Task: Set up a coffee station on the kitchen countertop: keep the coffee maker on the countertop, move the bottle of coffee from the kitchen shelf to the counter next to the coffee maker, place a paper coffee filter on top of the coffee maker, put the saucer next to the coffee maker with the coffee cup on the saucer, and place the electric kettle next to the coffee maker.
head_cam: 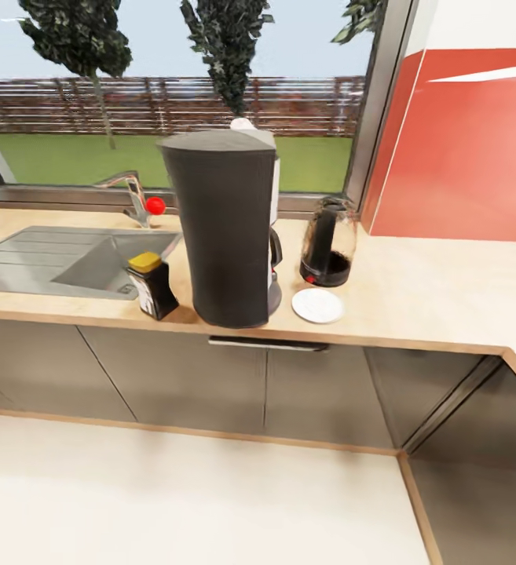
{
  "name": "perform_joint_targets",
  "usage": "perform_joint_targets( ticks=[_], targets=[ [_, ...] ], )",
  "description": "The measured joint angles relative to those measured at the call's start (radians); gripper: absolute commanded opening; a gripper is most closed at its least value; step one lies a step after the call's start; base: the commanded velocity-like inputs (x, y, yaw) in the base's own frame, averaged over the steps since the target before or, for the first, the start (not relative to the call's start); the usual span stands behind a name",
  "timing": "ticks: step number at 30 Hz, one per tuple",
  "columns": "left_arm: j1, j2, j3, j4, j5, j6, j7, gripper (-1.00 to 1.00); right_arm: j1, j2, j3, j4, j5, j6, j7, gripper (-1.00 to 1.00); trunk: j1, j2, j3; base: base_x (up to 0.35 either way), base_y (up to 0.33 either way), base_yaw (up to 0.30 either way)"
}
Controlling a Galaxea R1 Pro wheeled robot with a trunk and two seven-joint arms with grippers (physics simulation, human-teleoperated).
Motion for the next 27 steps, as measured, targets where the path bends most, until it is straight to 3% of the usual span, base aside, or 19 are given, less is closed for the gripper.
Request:
perform_joint_targets(
  ticks=[8,20,27],
  targets=[
    [0.0,0.0,0.001,0.0,-0.001,0.0,-0.002,1.0,0.0,0.0,0.0,0.0,0.001,0.0,-0.001,1.0,0.0,0.0,0.0,0.206,0.242,0.25],
    [0.0,0.001,0.003,-0.001,0.0,0.0,-0.003,1.0,0.0,0.001,0.0,0.0,0.001,0.0,-0.001,1.0,0.0,0.0,0.0,0.013,0.306,0.272],
    [0.0,0.001,0.003,-0.002,-0.001,0.0,-0.003,1.0,0.0,0.0,0.0,0.0,0.001,0.0,-0.001,1.0,0.0,0.0,0.0,0.0,0.31,0.117]
  ],
)
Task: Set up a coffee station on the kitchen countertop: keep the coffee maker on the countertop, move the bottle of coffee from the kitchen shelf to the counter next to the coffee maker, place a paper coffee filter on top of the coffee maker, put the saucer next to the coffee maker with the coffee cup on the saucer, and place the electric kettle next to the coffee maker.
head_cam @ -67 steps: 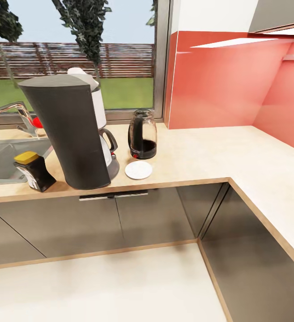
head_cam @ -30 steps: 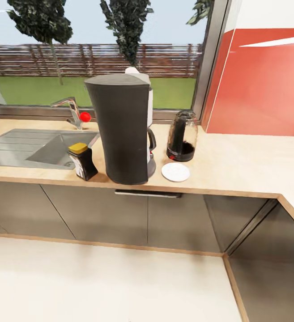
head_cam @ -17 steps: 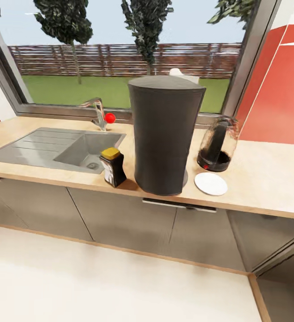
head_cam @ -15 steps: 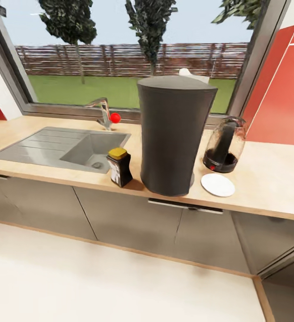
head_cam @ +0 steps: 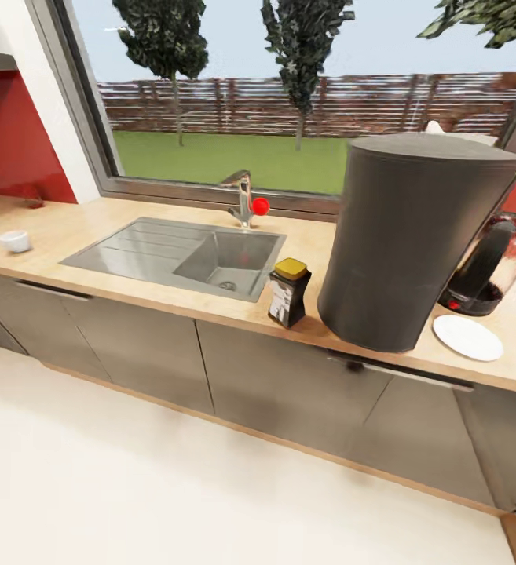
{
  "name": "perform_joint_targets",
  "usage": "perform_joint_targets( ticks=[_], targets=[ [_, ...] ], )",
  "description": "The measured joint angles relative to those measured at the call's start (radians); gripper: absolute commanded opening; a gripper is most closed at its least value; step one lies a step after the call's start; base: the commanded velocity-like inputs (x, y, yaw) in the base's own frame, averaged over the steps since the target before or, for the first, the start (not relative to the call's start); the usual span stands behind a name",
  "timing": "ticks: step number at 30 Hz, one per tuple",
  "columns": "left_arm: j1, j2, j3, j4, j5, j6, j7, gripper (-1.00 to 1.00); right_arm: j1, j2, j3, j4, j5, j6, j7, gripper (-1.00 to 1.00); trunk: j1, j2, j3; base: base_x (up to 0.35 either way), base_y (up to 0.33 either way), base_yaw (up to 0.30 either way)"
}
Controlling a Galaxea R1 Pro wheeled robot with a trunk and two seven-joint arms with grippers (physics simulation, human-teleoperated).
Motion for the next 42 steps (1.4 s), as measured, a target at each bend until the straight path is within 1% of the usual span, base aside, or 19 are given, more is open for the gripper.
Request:
perform_joint_targets(
  ticks=[9,27,32,42],
  targets=[
    [0.0,0.0,0.0,0.0,0.0,0.0,0.0,1.0,0.0,0.001,0.0,0.0,0.0,0.0,-0.001,1.0,0.0,0.0,0.0,0.066,0.311,0.251],
    [0.0,0.0,0.0,0.0,0.0,0.0,0.0,1.0,0.0,0.006,0.0,0.0,0.0,0.0,-0.002,1.0,0.0,0.0,0.0,0.139,0.31,0.263],
    [0.0,0.0,0.0,0.0,0.001,0.0,0.0,1.0,0.0,0.005,0.0,0.0,0.0,-0.001,-0.002,1.0,0.0,0.0,0.002,0.171,0.31,0.059],
    [0.0,0.0,0.0,0.0,0.0,0.0,0.0,1.0,0.0,0.005,0.0,0.0,0.0,-0.002,-0.002,1.0,0.0,0.0,0.016,0.177,0.309,0.006]
  ],
)
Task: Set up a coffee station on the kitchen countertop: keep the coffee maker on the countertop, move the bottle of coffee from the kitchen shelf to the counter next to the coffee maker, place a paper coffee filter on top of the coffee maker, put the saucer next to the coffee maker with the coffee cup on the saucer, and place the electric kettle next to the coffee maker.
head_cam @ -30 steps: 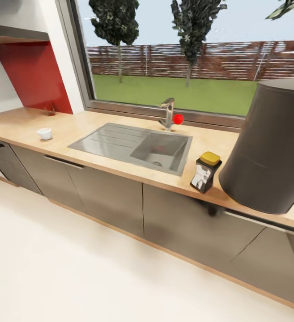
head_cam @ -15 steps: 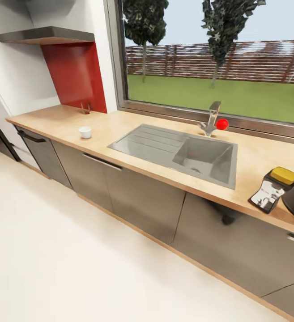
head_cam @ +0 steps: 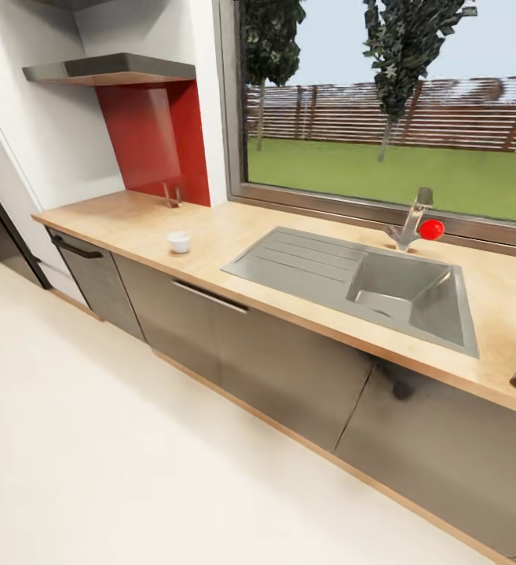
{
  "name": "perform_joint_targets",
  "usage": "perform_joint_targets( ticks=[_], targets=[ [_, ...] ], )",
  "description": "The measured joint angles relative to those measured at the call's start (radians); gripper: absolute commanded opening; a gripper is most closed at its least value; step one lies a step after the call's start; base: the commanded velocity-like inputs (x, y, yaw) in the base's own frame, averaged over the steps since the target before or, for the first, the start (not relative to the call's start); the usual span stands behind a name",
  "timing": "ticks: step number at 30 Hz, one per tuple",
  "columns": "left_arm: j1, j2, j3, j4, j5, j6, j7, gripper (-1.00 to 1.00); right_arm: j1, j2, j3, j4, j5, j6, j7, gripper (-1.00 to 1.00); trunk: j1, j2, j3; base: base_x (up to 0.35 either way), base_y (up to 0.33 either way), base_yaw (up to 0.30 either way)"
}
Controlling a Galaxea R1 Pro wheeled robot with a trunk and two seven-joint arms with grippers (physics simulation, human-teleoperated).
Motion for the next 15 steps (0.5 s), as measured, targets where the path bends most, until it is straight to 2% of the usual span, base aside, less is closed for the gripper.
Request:
perform_joint_targets(
  ticks=[15],
  targets=[
    [0.0,0.0,0.0,0.0,0.0,0.0,0.0,1.0,0.0,0.001,0.0,0.0,0.0,0.0,0.0,1.0,0.0,0.0,0.023,0.178,0.309,0.0]
  ],
)
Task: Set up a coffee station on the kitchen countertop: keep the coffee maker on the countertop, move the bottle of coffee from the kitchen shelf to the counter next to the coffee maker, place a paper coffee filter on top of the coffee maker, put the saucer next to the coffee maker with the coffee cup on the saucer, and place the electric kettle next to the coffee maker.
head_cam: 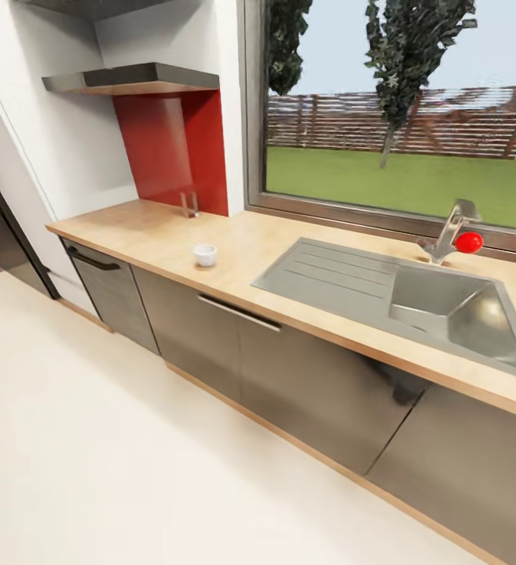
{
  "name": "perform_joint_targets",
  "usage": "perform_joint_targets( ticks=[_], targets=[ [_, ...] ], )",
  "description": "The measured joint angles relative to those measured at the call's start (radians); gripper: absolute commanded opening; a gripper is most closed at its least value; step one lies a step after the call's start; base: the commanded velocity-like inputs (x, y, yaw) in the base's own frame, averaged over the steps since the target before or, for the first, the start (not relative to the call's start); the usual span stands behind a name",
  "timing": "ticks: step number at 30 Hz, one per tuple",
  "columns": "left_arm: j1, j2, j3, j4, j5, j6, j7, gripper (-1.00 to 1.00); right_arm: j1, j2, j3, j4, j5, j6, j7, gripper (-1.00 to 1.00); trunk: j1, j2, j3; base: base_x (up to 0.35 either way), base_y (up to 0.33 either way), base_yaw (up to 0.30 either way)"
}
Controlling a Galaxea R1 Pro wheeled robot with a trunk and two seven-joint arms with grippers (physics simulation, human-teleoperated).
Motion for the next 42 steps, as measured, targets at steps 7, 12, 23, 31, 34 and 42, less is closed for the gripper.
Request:
perform_joint_targets(
  ticks=[7,12,23,31,34,42],
  targets=[
    [0.0,0.0,0.0,0.0,0.0,0.0,0.0,1.0,0.0,0.0,0.0,0.0,0.0,0.0,0.0,1.0,0.0,0.0,0.01,0.188,0.307,0.0],
    [0.0,0.0,0.0,0.001,0.0,0.001,0.0,1.0,0.001,-0.001,0.0,0.0,0.0,0.0,0.0,1.0,0.0,0.0,0.013,0.215,0.297,0.096],
    [0.0,0.0,0.0,0.001,0.0,0.001,0.0,1.0,0.0,0.0,0.0,0.0,0.0,0.0,0.0,1.0,0.0,0.0,0.017,0.231,0.28,0.235],
    [0.0,0.0,-0.001,0.002,0.0,0.001,0.001,1.0,-0.001,0.0,0.001,0.0,-0.001,0.001,0.002,1.0,0.0,0.0,0.017,0.217,0.203,0.029],
    [0.0,0.0,0.001,0.002,0.001,0.001,0.003,1.0,-0.002,0.066,0.0,-0.149,-0.001,0.01,0.006,1.0,0.0,0.0,0.018,0.009,0.008,0.0],
    [-0.001,0.0,0.05,0.002,0.001,0.001,0.003,1.0,-0.002,0.153,0.0,-0.564,0.036,0.355,0.013,1.0,0.0,0.0,0.018,0.002,0.001,0.0]
  ],
)
